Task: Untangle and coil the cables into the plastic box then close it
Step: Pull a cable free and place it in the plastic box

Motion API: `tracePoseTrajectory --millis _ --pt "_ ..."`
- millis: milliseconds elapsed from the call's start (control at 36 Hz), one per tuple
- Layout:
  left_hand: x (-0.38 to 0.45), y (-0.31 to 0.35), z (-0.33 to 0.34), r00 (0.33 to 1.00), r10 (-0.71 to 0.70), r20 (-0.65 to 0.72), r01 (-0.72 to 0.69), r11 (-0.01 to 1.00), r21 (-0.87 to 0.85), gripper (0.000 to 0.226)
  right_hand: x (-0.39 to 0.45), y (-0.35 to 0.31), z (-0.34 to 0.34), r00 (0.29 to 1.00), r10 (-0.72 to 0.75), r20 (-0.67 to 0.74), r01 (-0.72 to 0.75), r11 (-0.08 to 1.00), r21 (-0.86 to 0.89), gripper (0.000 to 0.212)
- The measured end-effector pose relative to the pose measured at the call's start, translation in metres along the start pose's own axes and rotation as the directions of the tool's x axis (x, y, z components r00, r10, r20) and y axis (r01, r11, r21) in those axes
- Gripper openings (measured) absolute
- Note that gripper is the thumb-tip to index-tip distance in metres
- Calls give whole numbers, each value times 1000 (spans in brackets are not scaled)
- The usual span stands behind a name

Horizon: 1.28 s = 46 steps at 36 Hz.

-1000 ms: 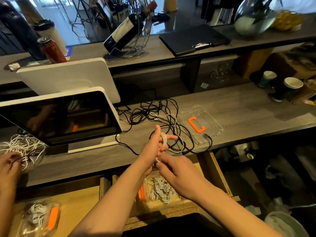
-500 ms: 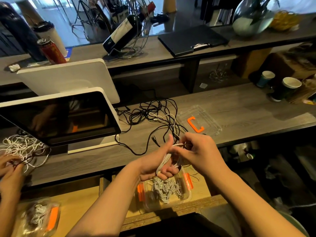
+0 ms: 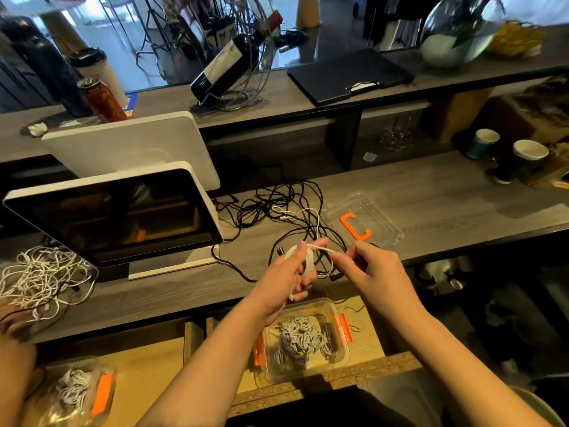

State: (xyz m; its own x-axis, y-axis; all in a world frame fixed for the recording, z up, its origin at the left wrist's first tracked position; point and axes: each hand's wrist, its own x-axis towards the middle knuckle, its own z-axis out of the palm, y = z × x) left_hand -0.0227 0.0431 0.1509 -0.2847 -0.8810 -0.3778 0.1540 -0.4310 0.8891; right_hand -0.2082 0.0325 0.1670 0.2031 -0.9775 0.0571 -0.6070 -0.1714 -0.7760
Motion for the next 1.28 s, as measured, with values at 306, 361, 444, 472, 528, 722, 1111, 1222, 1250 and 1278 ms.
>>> tracePoseTrajectory --millis 306,361,444,472,528,722,1111,1222,1250,1278 --pt "5 13 -2 911 102 -399 -296 835 -463 49 -24 -1 34 985 -4 174 8 1000 -25 25" --pt "6 16 0 916 68 -395 -289 795 -533 49 -25 -2 42 984 -13 179 18 999 -29 26" --pt "8 17 1 921 13 -390 -283 711 -644 50 -25 -3 47 985 -2 170 9 999 -37 28" --pt "9 17 1 919 0 -394 -286 688 -667 50 -25 -3 48 985 4 172 4 999 -43 29" --pt "12 16 1 910 -7 -415 -311 650 -694 49 -25 -4 49 984 10 180 2 998 -65 30" --pt "23 11 1 835 50 -548 -386 763 -519 53 -28 -22 54 946 -63 317 133 970 -206 25" --pt "21 0 -14 945 149 -291 -81 969 235 54 -24 -37 40 936 -204 286 233 970 -71 18" --pt "13 -2 -11 996 -54 -76 79 924 375 61 -17 -36 30 929 -240 282 289 946 -146 19" --pt "11 -2 -9 992 -117 -42 125 920 373 66 -15 -35 29 924 -254 286 308 938 -159 23" --pt "9 -2 -7 982 -185 -22 181 922 343 72 -13 -35 27 920 -268 287 325 929 -174 24"
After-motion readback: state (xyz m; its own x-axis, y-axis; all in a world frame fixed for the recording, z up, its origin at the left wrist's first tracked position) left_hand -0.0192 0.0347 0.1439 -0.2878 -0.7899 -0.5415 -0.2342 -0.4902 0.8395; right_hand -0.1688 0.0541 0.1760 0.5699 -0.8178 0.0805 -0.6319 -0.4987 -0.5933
